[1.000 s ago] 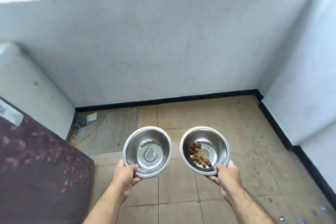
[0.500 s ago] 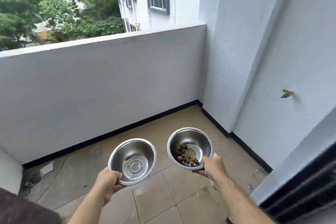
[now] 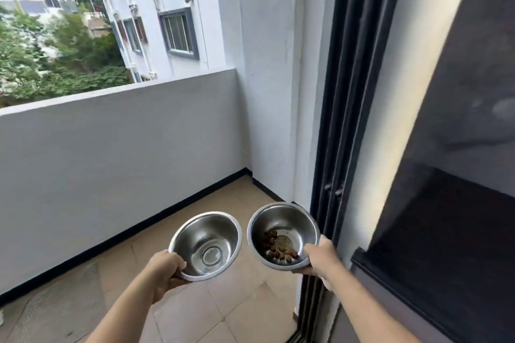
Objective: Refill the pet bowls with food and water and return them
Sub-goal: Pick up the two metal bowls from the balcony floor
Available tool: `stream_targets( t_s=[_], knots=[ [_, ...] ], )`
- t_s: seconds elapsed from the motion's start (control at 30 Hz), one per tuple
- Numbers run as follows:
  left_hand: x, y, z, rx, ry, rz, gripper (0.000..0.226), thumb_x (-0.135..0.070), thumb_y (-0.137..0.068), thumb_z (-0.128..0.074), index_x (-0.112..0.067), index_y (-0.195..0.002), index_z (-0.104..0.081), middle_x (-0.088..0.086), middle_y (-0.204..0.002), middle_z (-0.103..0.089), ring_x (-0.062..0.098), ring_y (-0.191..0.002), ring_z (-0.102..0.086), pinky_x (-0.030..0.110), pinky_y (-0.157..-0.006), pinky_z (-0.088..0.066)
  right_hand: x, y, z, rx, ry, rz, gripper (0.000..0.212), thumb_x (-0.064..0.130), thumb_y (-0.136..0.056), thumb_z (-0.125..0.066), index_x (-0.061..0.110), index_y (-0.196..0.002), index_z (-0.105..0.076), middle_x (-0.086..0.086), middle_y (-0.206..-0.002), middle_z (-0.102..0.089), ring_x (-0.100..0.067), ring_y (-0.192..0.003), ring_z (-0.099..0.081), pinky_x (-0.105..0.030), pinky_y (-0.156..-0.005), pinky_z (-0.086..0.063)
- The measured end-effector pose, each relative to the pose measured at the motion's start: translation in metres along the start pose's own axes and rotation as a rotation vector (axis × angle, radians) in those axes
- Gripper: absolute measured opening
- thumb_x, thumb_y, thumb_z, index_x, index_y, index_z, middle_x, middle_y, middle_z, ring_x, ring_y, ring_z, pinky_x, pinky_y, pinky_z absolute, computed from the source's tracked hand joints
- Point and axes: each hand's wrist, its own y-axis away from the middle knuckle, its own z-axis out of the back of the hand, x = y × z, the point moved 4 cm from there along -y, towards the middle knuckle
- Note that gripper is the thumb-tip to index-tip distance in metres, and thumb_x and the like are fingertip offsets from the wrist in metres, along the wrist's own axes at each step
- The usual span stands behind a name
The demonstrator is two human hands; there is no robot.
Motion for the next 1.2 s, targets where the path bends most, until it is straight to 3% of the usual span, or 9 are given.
stream_targets(
  t_s=[0.2,0.27,0.37,0.47,0.63,0.9,1.03,1.13,1.2],
  knots=[
    [0.033,0.077,-0.081,0.095,-0.041,0.01,0.017,0.019,-0.087,-0.043,0.008,-0.092,-0.054,0.019,-0.078,-0.055,0.032,-0.061,-0.055,0.034,-0.039,-0.055,-0.023,0.064,0.125,-0.037,0.065,0.018,0.04,-0.002,-0.082,-0.049,0.01,-0.119,-0.054,-0.026,-0.115,-0.064,-0.045,-0.096,-0.073,-0.057,-0.076,-0.064],
    [0.04,0.097,-0.107,0.139,-0.06,0.01,0.015,0.019,-0.087,-0.044,0.009,-0.091,-0.054,0.019,-0.081,-0.054,0.032,-0.063,-0.055,0.034,-0.039,-0.055,-0.029,0.083,0.166,-0.07,0.041,0.009,0.043,-0.004,-0.081,-0.049,0.009,-0.122,-0.053,-0.025,-0.116,-0.063,-0.044,-0.091,-0.075,-0.056,-0.074,-0.065],
    [0.044,0.127,-0.153,0.231,-0.108,-0.016,0.015,0.019,-0.086,-0.043,0.01,-0.09,-0.054,0.018,-0.079,-0.052,0.031,-0.061,-0.053,0.034,-0.039,-0.055,-0.035,0.113,0.23,-0.158,-0.043,0.009,0.039,-0.008,-0.084,-0.046,0.01,-0.119,-0.052,-0.025,-0.117,-0.063,-0.036,-0.069,-0.078,-0.045,-0.056,-0.064],
    [0.041,0.152,-0.199,0.31,-0.147,-0.05,0.014,0.02,-0.085,-0.044,0.01,-0.086,-0.054,0.016,-0.074,-0.051,0.03,-0.058,-0.052,0.034,-0.039,-0.055,-0.041,0.136,0.288,-0.291,-0.066,0.012,0.035,-0.008,-0.085,-0.047,0.011,-0.113,-0.053,-0.022,-0.112,-0.065,-0.035,-0.068,-0.078,-0.045,-0.058,-0.064],
    [0.03,0.183,-0.282,0.459,-0.228,-0.106,0.014,0.019,-0.085,-0.044,0.008,-0.087,-0.053,0.015,-0.07,-0.049,0.024,-0.052,-0.049,0.034,-0.042,-0.056,-0.05,0.168,0.362,-0.492,-0.205,0.031,0.036,-0.006,-0.093,-0.044,0.006,-0.127,-0.047,-0.02,-0.113,-0.06,-0.033,-0.061,-0.077,-0.041,-0.052,-0.063],
    [0.012,0.228,-0.413,0.69,-0.311,-0.184,0.012,0.015,-0.087,-0.045,0.008,-0.086,-0.055,0.015,-0.065,-0.051,0.023,-0.051,-0.05,0.03,-0.044,-0.057,-0.06,0.21,0.459,-0.742,-0.297,0.003,0.046,-0.005,-0.097,-0.045,0.007,-0.141,-0.044,-0.019,-0.132,-0.054,-0.031,-0.062,-0.077,-0.041,-0.059,-0.064],
    [0.009,0.251,-0.461,0.784,-0.342,-0.198,0.012,0.017,-0.088,-0.045,0.01,-0.084,-0.054,0.015,-0.059,-0.051,0.02,-0.035,-0.054,0.041,-0.046,-0.06,-0.063,0.229,0.494,-0.846,-0.348,0.009,0.051,-0.005,-0.098,-0.045,0.008,-0.147,-0.043,-0.019,-0.128,-0.058,-0.035,-0.065,-0.078,-0.045,-0.065,-0.066],
    [0.005,0.265,-0.493,0.811,-0.345,-0.224,0.01,0.018,-0.088,-0.047,0.014,-0.09,-0.055,0.018,-0.064,-0.055,0.026,-0.046,-0.059,0.041,-0.043,-0.058,-0.064,0.243,0.514,-0.911,-0.393,0.017,0.049,-0.006,-0.097,-0.045,0.006,-0.145,-0.044,-0.019,-0.124,-0.059,-0.036,-0.065,-0.078,-0.043,-0.063,-0.066],
    [0.004,0.271,-0.513,0.815,-0.343,-0.233,0.012,0.018,-0.085,-0.049,0.017,-0.094,-0.056,0.026,-0.077,-0.062,0.038,-0.063,-0.065,0.045,-0.051,-0.06,-0.067,0.251,0.53,-0.957,-0.424,0.022,0.047,-0.008,-0.095,-0.046,0.001,-0.142,-0.046,-0.022,-0.121,-0.059,-0.038,-0.063,-0.077,-0.042,-0.058,-0.065]
  ],
)
